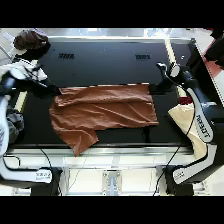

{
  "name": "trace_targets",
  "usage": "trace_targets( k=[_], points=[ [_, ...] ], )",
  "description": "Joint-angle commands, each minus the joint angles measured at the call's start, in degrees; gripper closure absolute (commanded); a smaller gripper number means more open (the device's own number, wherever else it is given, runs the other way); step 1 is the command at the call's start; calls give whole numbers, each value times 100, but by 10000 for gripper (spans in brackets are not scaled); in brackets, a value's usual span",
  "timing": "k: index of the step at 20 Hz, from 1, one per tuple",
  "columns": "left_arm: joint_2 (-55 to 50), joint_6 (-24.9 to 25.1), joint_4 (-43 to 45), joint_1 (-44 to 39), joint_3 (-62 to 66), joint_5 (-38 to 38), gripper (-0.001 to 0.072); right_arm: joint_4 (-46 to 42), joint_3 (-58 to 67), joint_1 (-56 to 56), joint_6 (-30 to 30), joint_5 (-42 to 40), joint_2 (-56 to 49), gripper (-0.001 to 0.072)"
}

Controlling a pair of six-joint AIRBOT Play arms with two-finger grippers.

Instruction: Fold the shirts.

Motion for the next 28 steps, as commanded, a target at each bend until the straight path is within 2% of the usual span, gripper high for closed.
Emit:
trace_targets(
  k=[1, 4, 7, 9, 11, 12, 13, 14, 19, 20, 21, 26, 28],
  points=[
    [1421, -7, -326, 634, -393, -319, 149, -1902, 70, -254, 269, 1453, 557, 388],
    [2874, -129, -326, 1272, -1805, -542, 150, -1725, -157, -728, 614, 1397, 1023, 387],
    [3705, -986, -330, 1585, -3145, -1202, 150, -1320, -181, -828, 595, 1331, 1268, 387],
    [4000, -1467, -326, 1596, -3960, -1246, 150, -1211, -177, -778, 463, 1086, 1403, 386],
    [4061, -1641, -323, 1596, -4651, -1233, 150, -1005, -168, -776, 455, 848, 1523, 386],
    [4050, -1635, -323, 1593, -4935, -1161, 164, -920, -166, -774, 455, 745, 1576, 386],
    [4048, -1635, -328, 1593, -5217, -1005, 249, -813, -166, -774, 452, 649, 1622, 387],
    [4046, -1633, -354, 1593, -5447, -844, 296, -734, -166, -774, 452, 562, 1657, 386],
    [4037, -1523, -566, 1587, -6017, -387, 277, -415, -166, -774, 455, 330, 1679, 386],
    [4037, -1526, -629, 1589, -6063, -269, 213, -352, -166, -774, 455, 295, 1679, 386],
    [4022, -1484, -787, 1587, -6096, -125, 194, -280, -166, -774, 455, 286, 1679, 386],
    [3233, -999, -1176, 1587, -6107, 7, 198, -208, -166, -774, 455, 280, 1690, 386],
    [2868, -702, -1604, 1587, -6107, 24, 209, -208, -166, -774, 455, 284, 1722, 386]
  ],
)
